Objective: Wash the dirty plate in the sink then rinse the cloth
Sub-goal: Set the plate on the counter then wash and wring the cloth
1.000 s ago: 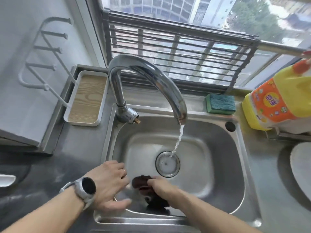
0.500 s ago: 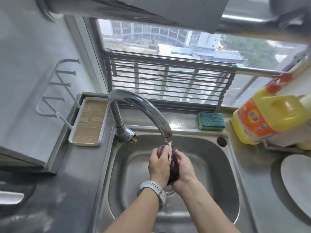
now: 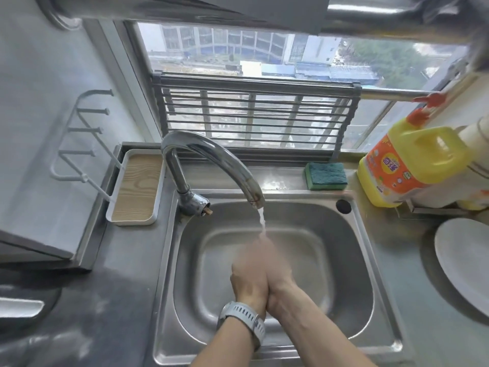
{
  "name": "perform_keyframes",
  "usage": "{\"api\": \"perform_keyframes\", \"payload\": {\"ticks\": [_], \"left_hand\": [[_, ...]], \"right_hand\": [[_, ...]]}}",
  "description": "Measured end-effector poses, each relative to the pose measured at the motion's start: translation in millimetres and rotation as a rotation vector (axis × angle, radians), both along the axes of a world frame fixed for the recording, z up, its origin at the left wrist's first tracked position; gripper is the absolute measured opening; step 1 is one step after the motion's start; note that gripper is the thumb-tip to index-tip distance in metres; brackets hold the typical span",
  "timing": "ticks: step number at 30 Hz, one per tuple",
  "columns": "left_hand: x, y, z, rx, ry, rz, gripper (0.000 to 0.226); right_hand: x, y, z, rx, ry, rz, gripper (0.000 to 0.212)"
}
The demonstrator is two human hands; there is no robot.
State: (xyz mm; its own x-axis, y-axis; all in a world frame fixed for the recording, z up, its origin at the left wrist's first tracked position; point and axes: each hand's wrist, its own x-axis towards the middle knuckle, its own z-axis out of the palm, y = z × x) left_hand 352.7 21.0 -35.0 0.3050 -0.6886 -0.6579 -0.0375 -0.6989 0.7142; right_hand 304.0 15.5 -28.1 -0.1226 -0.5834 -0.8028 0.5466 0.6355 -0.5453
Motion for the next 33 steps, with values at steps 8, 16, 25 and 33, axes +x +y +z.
{"api": "perform_keyframes", "payload": {"ticks": [8,16,25,33], "left_hand": [[21,-4,-16,0.196,0.005,0.074,0.036],[23,-5,-26,0.185,0.003,0.059,0.039],[18,-6,-34,0.194,-0.12,-0.058,0.048],[16,-3,-32,0.116,0.088,-0.148,0.05]], "right_hand": [[22,2,-14,0.15,0.039,0.148,0.021],[25,3,-34,0.212,0.205,0.269,0.048],[13,4,-31,0.202,-0.023,0.172,0.072],[-20,2,-19,0.205,0.072,0.121,0.037]]}}
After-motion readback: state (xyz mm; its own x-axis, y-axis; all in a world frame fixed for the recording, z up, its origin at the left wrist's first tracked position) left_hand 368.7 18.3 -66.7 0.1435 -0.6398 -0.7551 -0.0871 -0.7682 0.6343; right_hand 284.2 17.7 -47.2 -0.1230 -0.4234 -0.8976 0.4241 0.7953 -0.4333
